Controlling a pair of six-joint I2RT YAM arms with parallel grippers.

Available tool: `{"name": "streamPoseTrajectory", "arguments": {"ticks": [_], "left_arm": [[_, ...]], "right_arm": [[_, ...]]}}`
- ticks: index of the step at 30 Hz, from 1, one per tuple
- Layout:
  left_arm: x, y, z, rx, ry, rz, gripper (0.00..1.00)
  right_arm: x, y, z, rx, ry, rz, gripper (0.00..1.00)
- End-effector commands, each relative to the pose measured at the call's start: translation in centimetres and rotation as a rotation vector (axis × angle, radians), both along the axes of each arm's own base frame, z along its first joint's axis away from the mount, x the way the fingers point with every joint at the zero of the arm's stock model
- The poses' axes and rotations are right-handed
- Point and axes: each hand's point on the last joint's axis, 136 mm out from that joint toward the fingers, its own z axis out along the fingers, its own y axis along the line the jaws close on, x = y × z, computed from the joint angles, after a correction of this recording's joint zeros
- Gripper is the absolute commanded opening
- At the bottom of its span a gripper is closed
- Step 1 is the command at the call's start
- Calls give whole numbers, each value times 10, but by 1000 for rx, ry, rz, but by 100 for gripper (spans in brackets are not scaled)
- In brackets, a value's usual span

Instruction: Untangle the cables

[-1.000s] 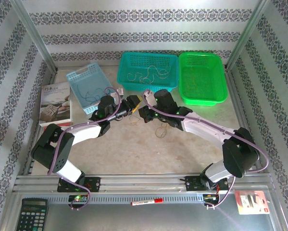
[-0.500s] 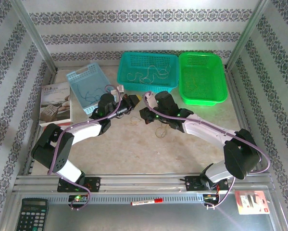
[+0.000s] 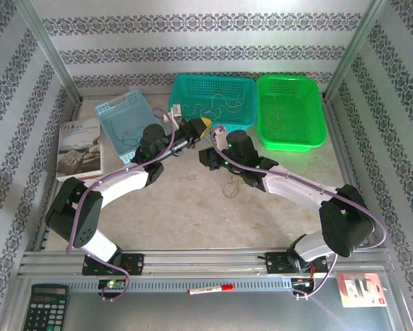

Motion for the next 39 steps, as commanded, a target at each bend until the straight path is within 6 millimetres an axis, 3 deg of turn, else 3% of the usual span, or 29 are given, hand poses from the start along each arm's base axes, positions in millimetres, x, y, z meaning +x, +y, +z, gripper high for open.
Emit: {"name": "streamPoseTrajectory", "arguments": {"ticks": [1, 6, 11, 15, 20, 28, 34, 39], "left_arm": [[-11, 0, 44, -76, -95, -8, 0], [-12, 0, 49, -86, -107, -6, 0], [-11, 1, 51, -97, -123, -8, 0], [-9, -2, 49, -89, -146, -17, 0], [-7, -6, 47, -94, -185, -44, 0], [-9, -14, 49, -127, -258, -103, 0], [-9, -15, 53, -142, -275, -112, 0], [-11, -15, 57, -139, -286, -117, 0]], "right_arm": [[13, -5, 10, 64, -27, -61, 24], [19, -23, 7, 89, -16, -125, 28], [25, -58, -3, 121, 25, -198, 32], [21, -81, -9, 134, 45, -229, 44], [13, -105, -12, 164, 79, -272, 45], [9, -109, 21, 330, 116, -264, 62], [12, -95, 49, 430, 147, -185, 63], [15, -84, 56, 457, 171, -125, 62]]}}
